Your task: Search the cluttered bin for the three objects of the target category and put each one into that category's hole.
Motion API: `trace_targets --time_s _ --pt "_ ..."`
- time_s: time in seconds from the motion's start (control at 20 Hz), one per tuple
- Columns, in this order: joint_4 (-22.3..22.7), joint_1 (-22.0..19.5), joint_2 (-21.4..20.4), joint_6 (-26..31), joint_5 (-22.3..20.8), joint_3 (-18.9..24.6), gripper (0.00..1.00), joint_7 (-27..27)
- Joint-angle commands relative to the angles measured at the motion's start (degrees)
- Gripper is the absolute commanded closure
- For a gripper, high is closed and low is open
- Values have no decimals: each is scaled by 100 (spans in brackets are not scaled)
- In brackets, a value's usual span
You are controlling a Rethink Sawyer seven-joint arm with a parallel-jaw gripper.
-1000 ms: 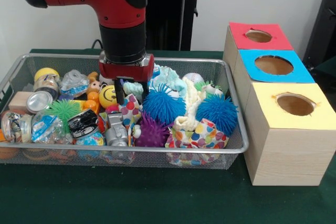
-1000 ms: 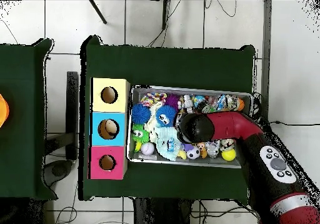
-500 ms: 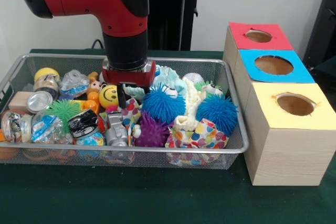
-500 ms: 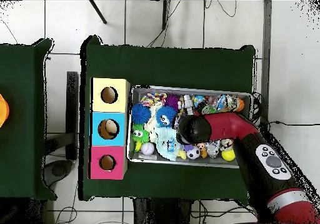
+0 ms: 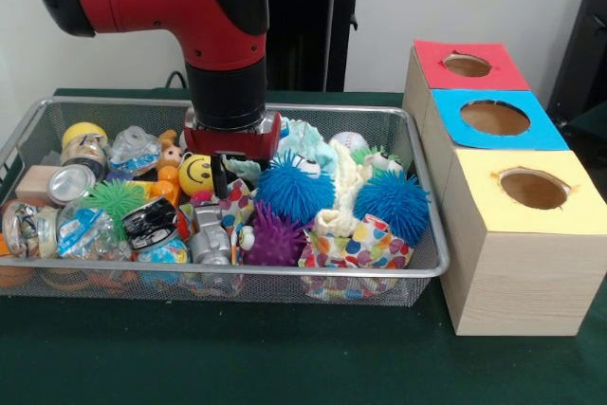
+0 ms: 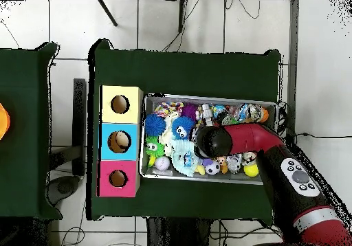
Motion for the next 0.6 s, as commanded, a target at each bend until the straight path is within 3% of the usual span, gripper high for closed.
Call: trace_targets --time_s 0.05,0.1,0.6 --pt "-501 -91 514 -269 -357 17 0 -732" --pt "-488 -90 504 -277 -341 14 100 -706" --pt "-524 -118 487 -78 -226 31 100 -737"
